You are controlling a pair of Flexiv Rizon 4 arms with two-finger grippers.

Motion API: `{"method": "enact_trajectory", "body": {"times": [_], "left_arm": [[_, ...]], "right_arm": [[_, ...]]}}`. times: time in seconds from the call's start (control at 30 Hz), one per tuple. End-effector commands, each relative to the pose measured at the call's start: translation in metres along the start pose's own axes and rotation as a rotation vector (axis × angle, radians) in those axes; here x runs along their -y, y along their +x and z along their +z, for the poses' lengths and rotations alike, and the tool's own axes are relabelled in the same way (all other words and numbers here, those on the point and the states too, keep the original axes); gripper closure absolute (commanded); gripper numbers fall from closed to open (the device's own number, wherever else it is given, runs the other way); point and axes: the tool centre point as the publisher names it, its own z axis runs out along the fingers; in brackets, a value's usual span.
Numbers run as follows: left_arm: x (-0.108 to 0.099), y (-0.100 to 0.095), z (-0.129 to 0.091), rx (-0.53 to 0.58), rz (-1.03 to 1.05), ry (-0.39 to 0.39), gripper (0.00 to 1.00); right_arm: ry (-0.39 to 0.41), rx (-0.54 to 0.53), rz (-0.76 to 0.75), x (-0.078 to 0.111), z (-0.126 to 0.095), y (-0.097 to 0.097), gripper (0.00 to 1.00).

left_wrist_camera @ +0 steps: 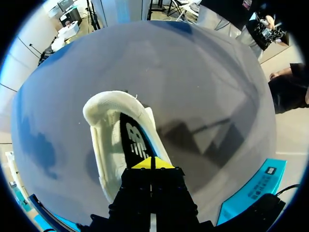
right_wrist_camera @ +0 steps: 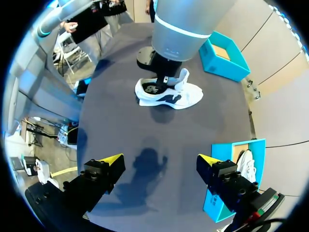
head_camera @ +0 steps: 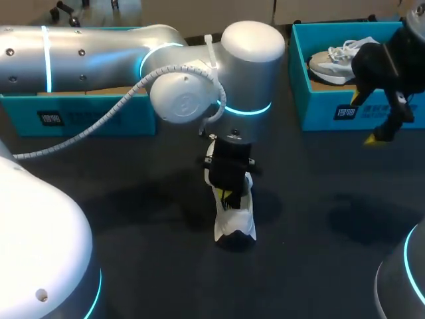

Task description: Take the shoe out of the shoebox, open the shoe tongue, remove and reinsert the insole, then place the shoe into the shoebox

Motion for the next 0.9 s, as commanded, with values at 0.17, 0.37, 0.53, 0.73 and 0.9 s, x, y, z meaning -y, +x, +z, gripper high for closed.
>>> {"method": "enact_trajectory", "body": {"times": [0.17,0.37,0.53,0.73,0.9], "left_arm": [[0.001,-0.001,0.019,-0.018,0.001,-0.002,1.00],[0.007,-0.003,0.032,-0.029,0.014,0.003,1.00],[0.009,-0.007,0.042,-0.034,0.019,0.002,1.00],[0.005,-0.016,0.043,0.002,0.004,-0.002,1.00],[0.002,-0.023,0.047,0.017,-0.012,0.003,1.00]], "right_arm": [[0.003,-0.003,0.002,-0.001,0.001,-0.002,0.00],[0.003,-0.003,0.002,-0.001,0.001,-0.002,0.00],[0.003,-0.003,0.002,-0.001,0.001,-0.002,0.00],[0.003,-0.003,0.002,-0.001,0.001,-0.002,0.00],[0.003,-0.003,0.002,-0.001,0.001,-0.002,0.00]]}}
